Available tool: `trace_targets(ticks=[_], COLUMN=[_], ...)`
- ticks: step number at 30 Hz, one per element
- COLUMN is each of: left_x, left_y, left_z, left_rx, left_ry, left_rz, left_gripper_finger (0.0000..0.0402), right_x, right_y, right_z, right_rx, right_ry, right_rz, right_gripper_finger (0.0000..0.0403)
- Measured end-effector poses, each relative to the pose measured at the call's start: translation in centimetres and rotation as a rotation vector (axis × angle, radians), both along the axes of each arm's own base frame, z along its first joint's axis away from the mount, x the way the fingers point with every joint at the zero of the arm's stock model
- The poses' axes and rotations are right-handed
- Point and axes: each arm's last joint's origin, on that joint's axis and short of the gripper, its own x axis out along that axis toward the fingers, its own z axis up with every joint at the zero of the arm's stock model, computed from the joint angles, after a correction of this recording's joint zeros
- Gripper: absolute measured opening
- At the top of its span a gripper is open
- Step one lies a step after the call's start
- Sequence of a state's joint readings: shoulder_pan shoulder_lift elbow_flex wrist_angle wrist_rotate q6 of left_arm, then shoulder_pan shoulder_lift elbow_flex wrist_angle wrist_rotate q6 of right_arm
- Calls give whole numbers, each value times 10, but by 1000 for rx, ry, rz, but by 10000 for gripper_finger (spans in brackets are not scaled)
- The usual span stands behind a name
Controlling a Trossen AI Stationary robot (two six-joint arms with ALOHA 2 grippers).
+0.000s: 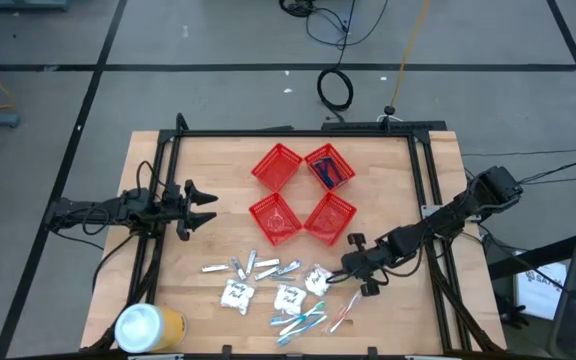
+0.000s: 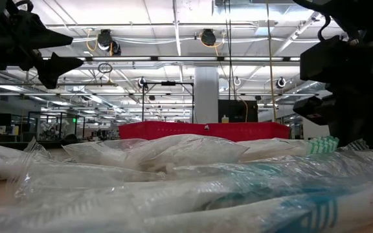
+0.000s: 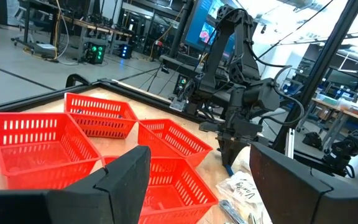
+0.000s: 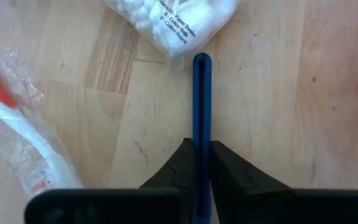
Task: Pick & Place Travel size toiletries
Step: Put the blue razor into the top right red bin
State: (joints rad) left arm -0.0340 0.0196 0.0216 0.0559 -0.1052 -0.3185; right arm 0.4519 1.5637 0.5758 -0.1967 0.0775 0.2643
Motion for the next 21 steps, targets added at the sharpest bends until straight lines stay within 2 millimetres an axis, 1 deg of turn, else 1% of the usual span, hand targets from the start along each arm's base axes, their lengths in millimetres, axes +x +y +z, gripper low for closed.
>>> trace_targets(ticks=[3,6,9,13,16,18,21], left_x=[0,0,0,0,0,0,0], left_y=[0,0,0,0,0,0,0], left_z=[0,0,0,0,0,0,0], left_rx=[0,0,0,0,0,0,0], left_ry=[0,0,0,0,0,4,1], left_rz=[0,0,0,0,0,0,1], left_gripper_finger=[271,271,271,271,271,271,271], right_x=[0,0,0,-7,-5,-6,-2], right_y=[0,0,0,-4,-7,-11,-23], right_z=[2,10,25,45,66,75,87], right_rx=[4,20,53,68,70,60,60], right_ry=[-15,-47,-114,-190,-335,-397,-504], right_rz=[-3,-8,-14,-22,-58,-111,-238], right_gripper_finger=[18,21,22,19,19,19,22])
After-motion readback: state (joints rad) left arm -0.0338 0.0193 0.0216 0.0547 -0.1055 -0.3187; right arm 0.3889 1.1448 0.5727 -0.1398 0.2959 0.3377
